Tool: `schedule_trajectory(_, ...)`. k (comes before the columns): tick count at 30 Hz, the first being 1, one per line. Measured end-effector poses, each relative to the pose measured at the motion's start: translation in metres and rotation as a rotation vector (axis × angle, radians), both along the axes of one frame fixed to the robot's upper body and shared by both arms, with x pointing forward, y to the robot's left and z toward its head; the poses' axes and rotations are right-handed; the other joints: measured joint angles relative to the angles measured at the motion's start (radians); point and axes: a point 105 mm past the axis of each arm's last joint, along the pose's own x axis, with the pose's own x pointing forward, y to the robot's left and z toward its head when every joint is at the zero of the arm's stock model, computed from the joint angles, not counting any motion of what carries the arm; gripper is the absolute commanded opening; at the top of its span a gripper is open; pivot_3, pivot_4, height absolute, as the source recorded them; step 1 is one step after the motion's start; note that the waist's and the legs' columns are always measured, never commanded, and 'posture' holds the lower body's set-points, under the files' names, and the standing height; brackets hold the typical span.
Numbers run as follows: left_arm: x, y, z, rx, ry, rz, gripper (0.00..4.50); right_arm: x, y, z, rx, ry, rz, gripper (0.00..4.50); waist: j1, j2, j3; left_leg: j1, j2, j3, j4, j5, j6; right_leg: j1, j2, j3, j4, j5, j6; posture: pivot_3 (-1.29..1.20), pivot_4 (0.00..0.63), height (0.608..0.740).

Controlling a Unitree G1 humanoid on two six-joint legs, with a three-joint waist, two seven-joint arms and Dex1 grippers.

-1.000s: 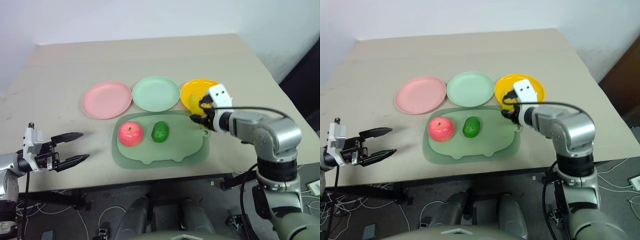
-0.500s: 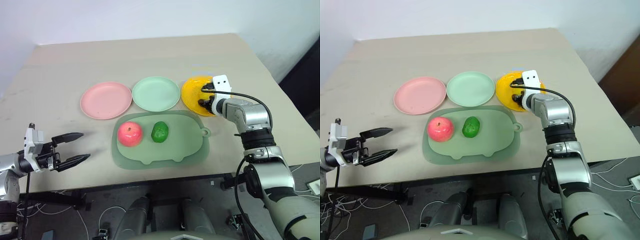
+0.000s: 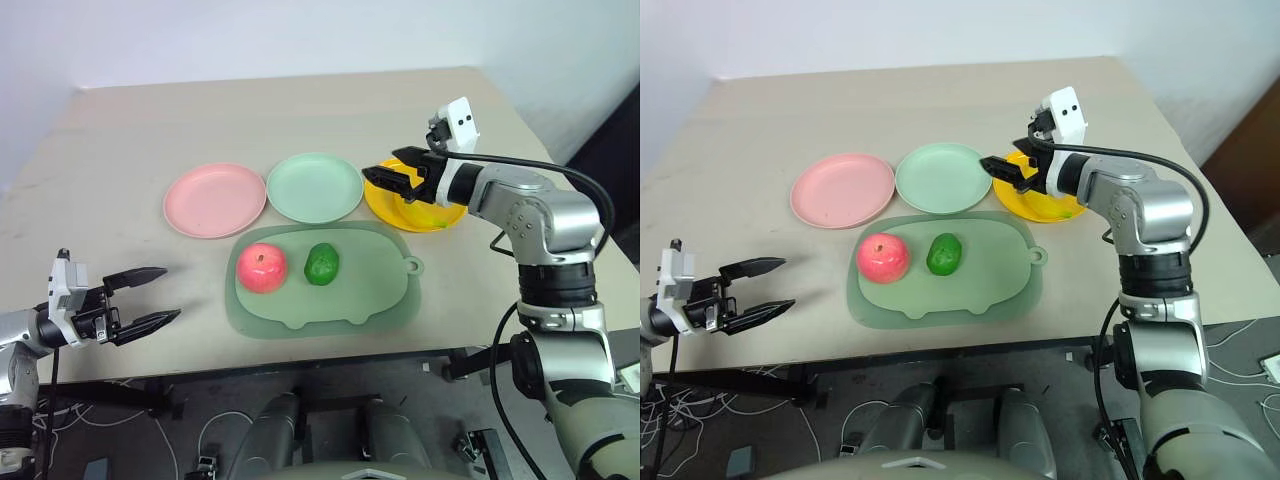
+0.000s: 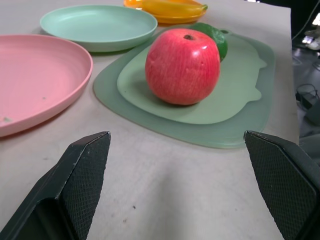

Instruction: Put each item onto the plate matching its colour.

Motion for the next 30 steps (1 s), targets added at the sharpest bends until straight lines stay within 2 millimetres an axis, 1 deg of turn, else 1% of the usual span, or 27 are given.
schedule_trajectory(1,0.000,0.000,0.000,0.000,-0.001,-0.001,4.50,-0.009,0.005,-0.006,-0.002,0.014,0.042,4.47,0.000,0.000,0.000,0.000,0.000,0.000,0.000,0.000,0.000,0.000,0.000,0.000,0.000,-0.001,-0.003,0.00,0.150,0.737)
schedule_trajectory(2,0.000,0.000,0.000,0.000,-0.002,-0.002,4.50,-0.018,0.011,-0.018,-0.009,0.050,0.087,4.47,-0.001,0.000,0.000,0.000,0.000,0.000,0.000,0.000,0.000,0.000,0.000,0.000,0.000,-0.002,-0.003,0.00,0.150,0.737)
schedule_trajectory(3,0.000,0.000,0.000,-0.001,-0.001,-0.001,4.50,-0.024,0.017,-0.028,-0.017,0.085,0.115,4.47,-0.003,0.000,0.000,0.000,0.000,0.000,0.000,0.000,0.000,0.000,0.000,0.000,0.000,-0.002,-0.003,0.00,0.150,0.737)
schedule_trajectory(4,0.000,0.000,0.000,-0.001,-0.002,-0.002,4.50,-0.027,0.023,-0.035,-0.020,0.108,0.128,4.47,-0.005,0.001,0.000,0.000,0.000,0.000,0.000,0.000,0.000,-0.001,0.000,0.001,0.000,-0.002,-0.003,0.00,0.150,0.737)
schedule_trajectory(5,0.001,0.000,0.001,0.000,-0.003,-0.003,4.50,-0.031,0.033,-0.040,-0.020,0.127,0.143,4.47,-0.008,0.001,0.000,0.000,0.000,0.000,0.000,0.000,0.000,-0.001,0.000,0.001,0.001,-0.002,-0.003,0.00,0.150,0.737)
schedule_trajectory(8,0.001,0.000,0.001,0.001,-0.006,-0.005,4.50,-0.040,0.056,-0.044,-0.019,0.144,0.180,4.47,-0.016,0.001,0.000,0.000,0.001,0.000,0.000,0.000,0.000,-0.002,0.000,0.001,0.001,-0.002,-0.003,0.00,0.150,0.737)
schedule_trajectory(10,0.001,0.000,0.000,0.002,-0.002,-0.004,4.50,-0.041,0.070,-0.050,-0.012,0.160,0.170,4.47,-0.021,0.000,0.000,0.000,0.000,0.000,0.000,0.000,0.000,-0.001,0.000,0.001,0.001,-0.002,-0.003,0.00,0.150,0.737)
schedule_trajectory(12,0.001,0.000,0.000,0.004,0.000,-0.006,4.50,-0.043,0.085,-0.061,-0.008,0.203,0.152,4.47,-0.025,0.000,0.000,0.000,0.000,0.000,0.000,0.000,0.000,-0.002,0.000,0.001,0.001,-0.001,-0.003,0.00,0.150,0.737)
schedule_trajectory(13,0.000,0.000,0.000,0.005,0.000,-0.007,4.50,-0.044,0.093,-0.073,-0.021,0.244,0.129,4.47,-0.026,0.000,0.000,0.000,0.000,0.000,0.000,0.000,0.000,-0.002,0.000,0.001,0.001,-0.001,-0.003,0.00,0.150,0.737)
schedule_trajectory(15,-0.001,0.000,-0.001,0.005,0.005,-0.007,4.50,-0.042,0.094,-0.084,-0.047,0.282,0.075,4.47,-0.024,0.000,0.000,0.000,-0.001,0.000,0.000,0.000,0.000,-0.002,0.000,0.001,0.001,0.000,-0.001,0.00,0.150,0.737)
schedule_trajectory(18,-0.003,0.001,-0.004,0.005,0.018,-0.003,4.50,-0.038,0.093,-0.090,-0.071,0.291,0.016,4.47,-0.022,0.000,0.000,0.000,-0.001,0.000,0.000,0.000,0.000,-0.001,0.000,0.001,0.001,0.000,-0.001,0.00,0.150,0.737)
schedule_trajectory(21,-0.004,0.001,-0.005,0.006,0.022,-0.002,4.50,-0.034,0.089,-0.099,-0.111,0.294,-0.035,4.47,-0.023,0.000,0.000,0.000,-0.001,0.000,0.000,0.000,0.000,-0.002,0.000,0.001,0.001,-0.001,-0.003,0.00,0.150,0.737)
schedule_trajectory(26,-0.005,0.001,-0.007,0.006,0.027,-0.002,4.50,-0.037,0.093,-0.103,-0.129,0.298,-0.041,4.47,-0.024,0.000,0.000,0.001,0.000,0.000,0.000,0.000,0.000,-0.001,0.000,0.001,0.001,-0.001,-0.003,0.00,0.150,0.737)
schedule_trajectory(30,-0.005,0.001,-0.007,0.006,0.027,-0.003,4.50,-0.044,0.094,-0.107,-0.150,0.325,-0.024,4.47,-0.022,0.000,0.000,0.001,0.000,0.000,0.000,0.000,0.000,-0.001,0.000,0.001,0.001,-0.001,-0.004,0.00,0.150,0.737)
